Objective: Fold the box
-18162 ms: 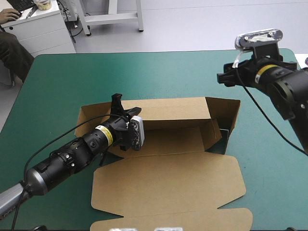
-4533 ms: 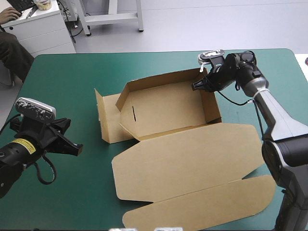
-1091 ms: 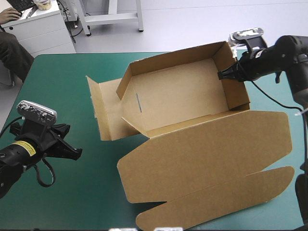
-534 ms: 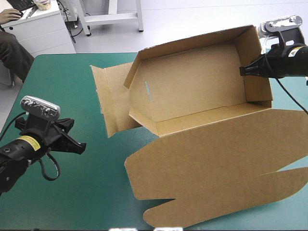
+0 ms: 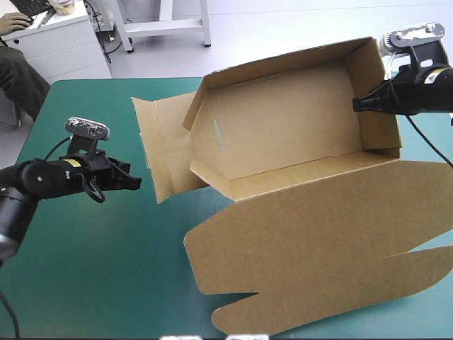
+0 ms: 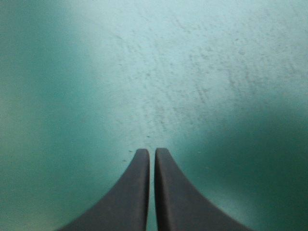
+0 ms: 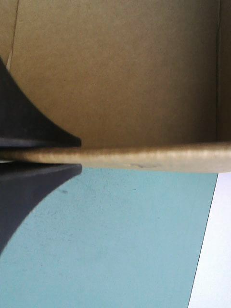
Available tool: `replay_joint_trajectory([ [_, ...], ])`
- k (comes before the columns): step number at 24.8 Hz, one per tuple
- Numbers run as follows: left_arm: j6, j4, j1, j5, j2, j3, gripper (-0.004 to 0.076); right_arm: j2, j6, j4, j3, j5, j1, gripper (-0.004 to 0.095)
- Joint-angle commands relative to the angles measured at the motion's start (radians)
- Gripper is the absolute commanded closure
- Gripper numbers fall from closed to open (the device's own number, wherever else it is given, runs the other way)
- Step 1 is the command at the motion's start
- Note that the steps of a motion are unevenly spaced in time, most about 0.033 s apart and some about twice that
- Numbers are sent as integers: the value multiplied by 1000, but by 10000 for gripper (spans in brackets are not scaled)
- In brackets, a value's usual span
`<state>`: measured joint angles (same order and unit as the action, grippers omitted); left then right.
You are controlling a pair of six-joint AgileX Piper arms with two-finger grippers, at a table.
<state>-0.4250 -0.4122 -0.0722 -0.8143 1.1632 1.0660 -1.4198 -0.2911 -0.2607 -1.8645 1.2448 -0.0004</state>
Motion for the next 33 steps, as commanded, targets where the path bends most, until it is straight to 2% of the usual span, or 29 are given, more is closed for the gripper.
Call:
replay_joint_trajectory([
  [1, -343, -517, 183, -136, 111, 33, 708, 36, 4, -45, -33, 8, -7, 928],
  [3, -454, -727, 240, -274, 203, 33, 708, 30, 4, -51, -33, 8, -7, 928],
  [7, -514, -959, 241, -406, 331, 33, 707, 8, 0, -98, -31, 8, -7, 928],
  [8, -548, -1036, 241, -475, 355, 33, 685, 1, -2, -98, -31, 8, -7, 928],
  [9, -555, -1053, 236, -479, 362, 33, 655, -4, -2, -98, -31, 8, -5, 928],
  [11, -557, -1055, 220, -479, 362, 33, 503, -14, -2, -100, -31, 8, -5, 928],
  [12, -557, -1055, 207, -479, 359, 33, 353, -23, 0, -114, -31, 8, -5, 928],
  [13, -557, -1061, 198, -479, 359, 33, 282, -31, 1, -122, -31, 8, -5, 928],
  [14, -557, -1063, 185, -479, 359, 33, 225, -32, 1, -127, -31, 8, -5, 928],
  [16, -557, -1074, 166, -479, 359, 33, 167, -39, 1, -125, -31, 8, -5, 927],
  [26, -558, -1135, 130, -479, 297, 35, 167, -50, 42, -32, -31, -57, -5, 922],
  [33, -581, -1223, 126, -479, 226, 35, 167, -50, 63, -19, -31, -95, 19, 922],
])
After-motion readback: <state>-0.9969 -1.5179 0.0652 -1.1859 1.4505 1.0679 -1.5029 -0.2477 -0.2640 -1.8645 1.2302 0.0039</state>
